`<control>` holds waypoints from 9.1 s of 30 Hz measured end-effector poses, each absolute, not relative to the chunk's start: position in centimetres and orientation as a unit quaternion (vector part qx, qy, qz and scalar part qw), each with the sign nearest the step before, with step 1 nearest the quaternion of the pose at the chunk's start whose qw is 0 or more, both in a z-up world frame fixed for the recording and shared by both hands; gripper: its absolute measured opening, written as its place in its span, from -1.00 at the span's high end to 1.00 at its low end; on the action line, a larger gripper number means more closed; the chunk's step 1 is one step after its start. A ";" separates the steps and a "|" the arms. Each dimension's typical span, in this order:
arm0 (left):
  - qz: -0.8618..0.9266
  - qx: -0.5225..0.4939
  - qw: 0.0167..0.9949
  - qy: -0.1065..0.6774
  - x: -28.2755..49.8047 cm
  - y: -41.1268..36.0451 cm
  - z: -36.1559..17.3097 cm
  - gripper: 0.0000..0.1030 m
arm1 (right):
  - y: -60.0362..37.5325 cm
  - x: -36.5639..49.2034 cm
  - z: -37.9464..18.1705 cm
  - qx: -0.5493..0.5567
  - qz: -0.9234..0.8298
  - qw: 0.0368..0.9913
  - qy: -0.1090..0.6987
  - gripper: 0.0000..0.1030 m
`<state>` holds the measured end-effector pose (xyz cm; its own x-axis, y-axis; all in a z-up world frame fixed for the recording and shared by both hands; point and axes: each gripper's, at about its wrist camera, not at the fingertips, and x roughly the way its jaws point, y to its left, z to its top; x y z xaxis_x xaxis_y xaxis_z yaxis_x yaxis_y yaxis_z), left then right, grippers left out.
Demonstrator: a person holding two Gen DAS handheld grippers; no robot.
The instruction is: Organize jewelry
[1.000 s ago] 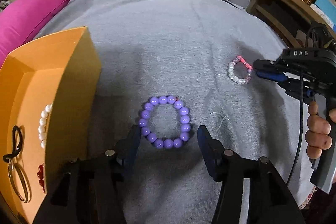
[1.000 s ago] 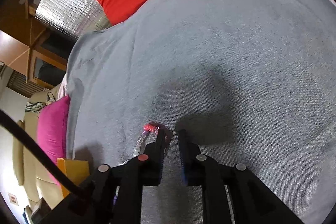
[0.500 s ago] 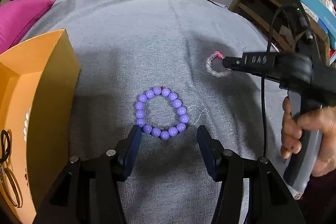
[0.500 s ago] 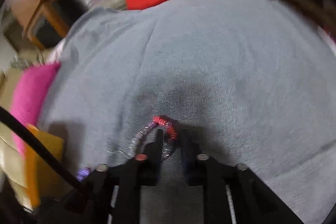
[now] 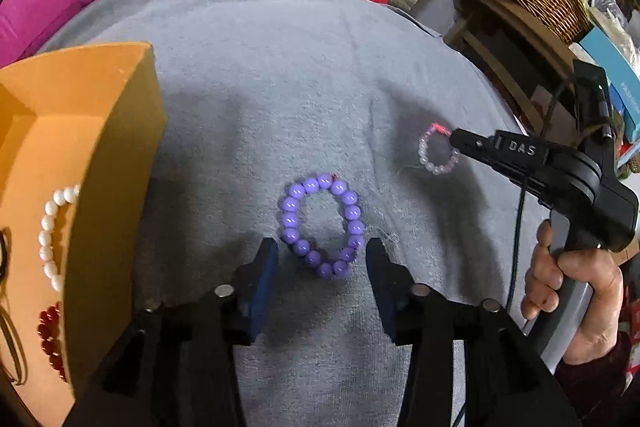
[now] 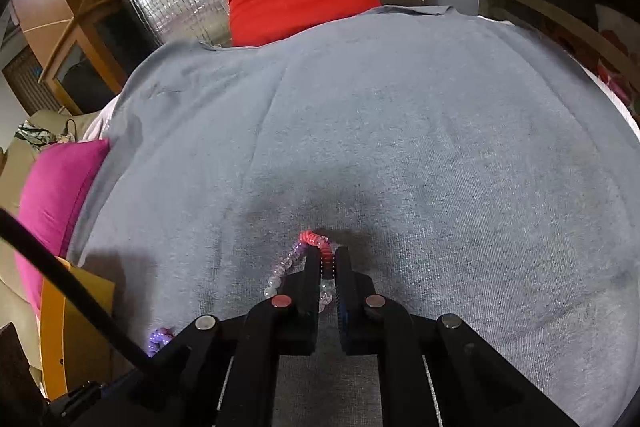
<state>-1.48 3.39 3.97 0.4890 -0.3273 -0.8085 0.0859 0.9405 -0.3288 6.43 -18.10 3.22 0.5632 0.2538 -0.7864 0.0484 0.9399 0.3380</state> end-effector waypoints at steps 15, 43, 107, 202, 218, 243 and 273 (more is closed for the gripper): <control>-0.085 -0.044 0.864 0.495 1.6 1.5 2.7 0.73 | -19.0 6.9 2.9 0.186 0.067 0.861 0.468 0.85; -0.053 -0.002 0.934 0.354 -8.6 8.0 17.2 0.82 | -11.9 2.0 11.3 0.270 0.282 0.870 0.301 0.85; 0.076 -0.047 0.865 0.493 -18.2 19.7 8.1 0.28 | 5.3 -0.5 6.3 0.224 0.423 0.770 0.422 0.08; 0.256 0.036 0.941 0.219 -40.7 12.9 26.6 -0.71 | -5.2 -33.5 24.7 0.031 0.278 0.924 0.262 -0.38; 0.247 0.034 0.944 0.215 -40.8 12.0 26.2 -0.71 | -7.0 -34.2 24.6 0.037 0.251 0.931 0.263 -0.39; 0.241 0.040 0.941 0.234 -40.0 10.9 24.9 -0.72 | -6.9 -34.6 23.7 0.036 0.251 0.928 0.272 -0.39; 0.246 0.035 0.938 0.240 -39.9 11.7 24.3 -0.72 | -5.5 -34.2 23.1 0.025 0.258 0.924 0.282 -0.39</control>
<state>-39.87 11.75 24.32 0.7638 0.4782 -0.4336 -0.4442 0.8767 0.1845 -34.23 -5.47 23.13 0.7078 0.4910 -0.5079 -0.4626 0.8655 0.1919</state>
